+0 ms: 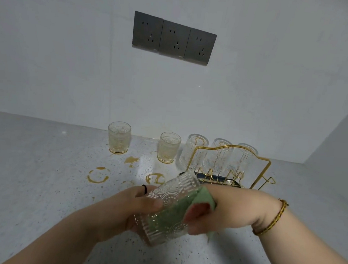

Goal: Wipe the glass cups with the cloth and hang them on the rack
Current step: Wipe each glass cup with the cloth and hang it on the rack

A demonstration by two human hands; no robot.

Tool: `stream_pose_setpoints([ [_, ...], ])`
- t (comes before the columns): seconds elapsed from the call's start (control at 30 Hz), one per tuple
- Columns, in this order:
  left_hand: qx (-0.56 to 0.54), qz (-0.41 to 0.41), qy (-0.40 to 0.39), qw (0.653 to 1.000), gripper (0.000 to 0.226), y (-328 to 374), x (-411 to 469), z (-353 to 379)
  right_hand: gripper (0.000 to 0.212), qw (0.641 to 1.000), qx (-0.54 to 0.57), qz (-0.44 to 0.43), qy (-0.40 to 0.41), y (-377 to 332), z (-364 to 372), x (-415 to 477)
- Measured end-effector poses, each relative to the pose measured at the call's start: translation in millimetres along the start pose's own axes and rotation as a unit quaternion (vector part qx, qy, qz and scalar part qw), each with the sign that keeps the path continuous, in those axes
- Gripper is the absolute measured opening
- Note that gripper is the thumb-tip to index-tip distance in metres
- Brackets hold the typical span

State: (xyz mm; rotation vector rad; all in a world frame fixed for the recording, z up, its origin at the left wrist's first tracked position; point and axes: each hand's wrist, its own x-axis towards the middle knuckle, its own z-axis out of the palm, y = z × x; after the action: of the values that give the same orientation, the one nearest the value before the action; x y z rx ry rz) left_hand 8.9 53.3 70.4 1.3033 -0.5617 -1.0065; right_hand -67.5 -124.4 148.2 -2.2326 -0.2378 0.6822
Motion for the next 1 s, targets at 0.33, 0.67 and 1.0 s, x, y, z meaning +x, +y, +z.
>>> stream_pose_setpoints([
  [0.33,0.049,0.128,0.158,0.978,0.064,4.4,3.7,-3.4,0.017,0.868,0.471,-0.056,0.147,11.2,17.9,23.9],
  [0.67,-0.138,0.012,0.096,0.986,0.031,-8.1,6.7,-2.0,0.011,0.993,0.054,0.016,0.101,1.6,25.7,23.1],
  [1.0,-0.126,0.053,0.088,0.987,0.031,-12.5,7.5,-13.5,0.014,0.968,0.201,0.068,0.138,-2.7,37.2,26.5],
])
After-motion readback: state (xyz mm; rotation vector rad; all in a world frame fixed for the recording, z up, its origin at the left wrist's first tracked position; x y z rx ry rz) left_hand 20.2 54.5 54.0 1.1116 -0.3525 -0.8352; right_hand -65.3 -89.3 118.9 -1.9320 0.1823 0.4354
